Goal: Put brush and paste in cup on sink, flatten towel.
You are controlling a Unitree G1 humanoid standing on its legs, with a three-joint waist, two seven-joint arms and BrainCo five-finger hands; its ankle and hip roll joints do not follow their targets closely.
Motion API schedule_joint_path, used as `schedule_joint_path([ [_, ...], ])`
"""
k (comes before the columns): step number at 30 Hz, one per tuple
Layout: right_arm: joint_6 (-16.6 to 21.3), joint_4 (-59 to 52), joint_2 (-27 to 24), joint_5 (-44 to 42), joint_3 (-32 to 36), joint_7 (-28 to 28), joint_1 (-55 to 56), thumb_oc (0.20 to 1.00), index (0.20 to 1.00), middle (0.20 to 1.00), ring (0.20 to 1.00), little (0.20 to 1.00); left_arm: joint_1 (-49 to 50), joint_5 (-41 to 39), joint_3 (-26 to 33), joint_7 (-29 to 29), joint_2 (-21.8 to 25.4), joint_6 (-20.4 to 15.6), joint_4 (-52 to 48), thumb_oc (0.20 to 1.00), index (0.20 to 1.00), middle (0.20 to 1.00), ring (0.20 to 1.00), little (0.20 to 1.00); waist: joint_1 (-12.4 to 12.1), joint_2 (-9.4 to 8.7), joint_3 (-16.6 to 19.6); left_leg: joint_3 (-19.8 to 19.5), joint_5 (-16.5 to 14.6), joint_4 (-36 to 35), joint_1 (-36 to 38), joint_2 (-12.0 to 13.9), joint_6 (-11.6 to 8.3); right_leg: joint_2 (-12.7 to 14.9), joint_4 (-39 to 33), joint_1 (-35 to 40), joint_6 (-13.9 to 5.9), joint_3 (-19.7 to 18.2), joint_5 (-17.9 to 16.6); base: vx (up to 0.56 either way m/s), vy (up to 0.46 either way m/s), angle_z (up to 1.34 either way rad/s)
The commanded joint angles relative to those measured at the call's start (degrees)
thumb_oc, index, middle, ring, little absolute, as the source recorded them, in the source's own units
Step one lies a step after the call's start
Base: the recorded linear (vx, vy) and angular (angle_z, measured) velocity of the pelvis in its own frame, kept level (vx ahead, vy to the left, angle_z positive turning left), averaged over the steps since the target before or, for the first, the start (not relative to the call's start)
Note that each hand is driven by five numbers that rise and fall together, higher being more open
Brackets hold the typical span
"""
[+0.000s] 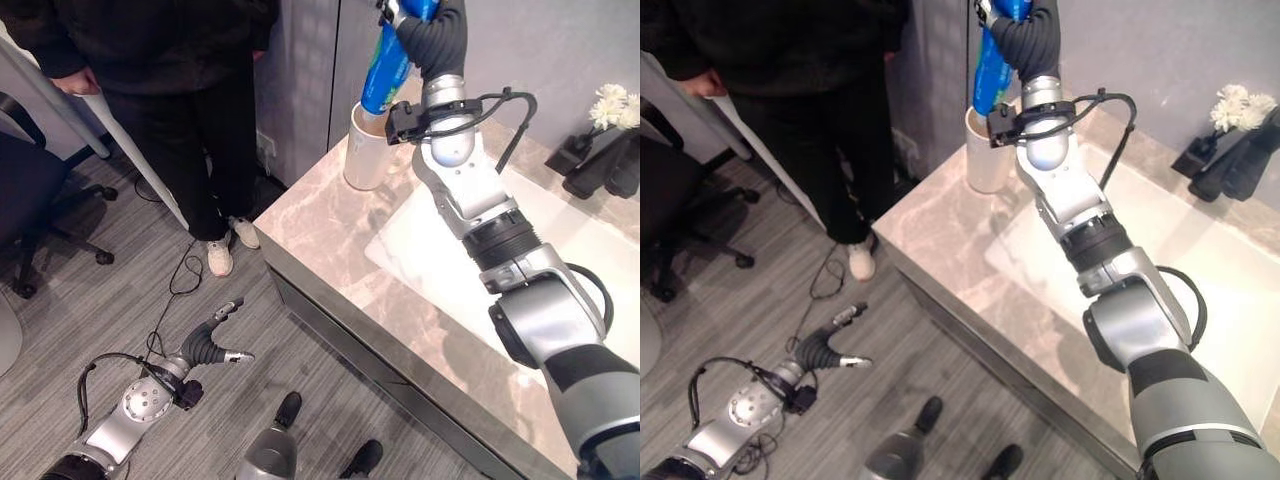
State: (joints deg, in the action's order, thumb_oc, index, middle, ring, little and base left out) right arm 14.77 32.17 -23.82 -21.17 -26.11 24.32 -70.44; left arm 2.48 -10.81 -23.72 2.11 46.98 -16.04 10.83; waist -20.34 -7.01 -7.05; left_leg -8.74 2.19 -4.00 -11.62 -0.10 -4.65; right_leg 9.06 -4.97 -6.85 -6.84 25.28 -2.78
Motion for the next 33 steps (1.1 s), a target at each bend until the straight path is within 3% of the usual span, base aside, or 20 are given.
schedule_joint_path([
  [1, 2.5, -2.7, -3.4, 1.1, -0.1, -0.3, -3.6, 0.2, 0.2, 0.2, 0.2, 0.2, 1.2, -0.5, 1.1, 1.3, 1.9, -2.3, -1.7, 1.0, 1.0, 1.0, 1.0, 1.0, -0.3, -2.9, 0.3, 2.7, 2.3, -1.0, -3.6, -3.9, 1.65, 4.8, 0.4, 6.6, -5.49, -2.5, -8.0, 0.0, 0.0, 0.0],
  [32, 1.2, 6.0, -1.1, 2.1, -0.5, 0.1, -2.6, 0.2, 0.2, 0.2, 0.2, 0.2, 2.6, -2.1, 3.2, 1.2, 2.6, -2.7, -6.9, 1.0, 1.0, 1.0, 1.0, 1.0, -1.7, -3.06, -1.2, 1.8, 2.4, -1.0, -4.9, -4.1, 1.68, 4.3, 0.1, 5.9, -5.62, -2.0, -7.8, 0.0, -0.001, 0.01],
  [33, 1.2, 6.0, -1.2, 2.1, -0.6, 0.0, -2.4, 0.322, 0.322, 0.322, 0.322, 0.322, 2.7, -2.0, 3.2, 1.1, 2.8, -2.7, -7.2, 1.0, 1.0, 1.0, 1.0, 1.0, -1.9, -3.21, -1.3, 1.6, 2.4, -1.0, -5.1, -4.1, 1.65, 4.3, 0.1, 5.9, -5.67, -1.9, -7.8, -0.01, -0.012, 0.08],
])
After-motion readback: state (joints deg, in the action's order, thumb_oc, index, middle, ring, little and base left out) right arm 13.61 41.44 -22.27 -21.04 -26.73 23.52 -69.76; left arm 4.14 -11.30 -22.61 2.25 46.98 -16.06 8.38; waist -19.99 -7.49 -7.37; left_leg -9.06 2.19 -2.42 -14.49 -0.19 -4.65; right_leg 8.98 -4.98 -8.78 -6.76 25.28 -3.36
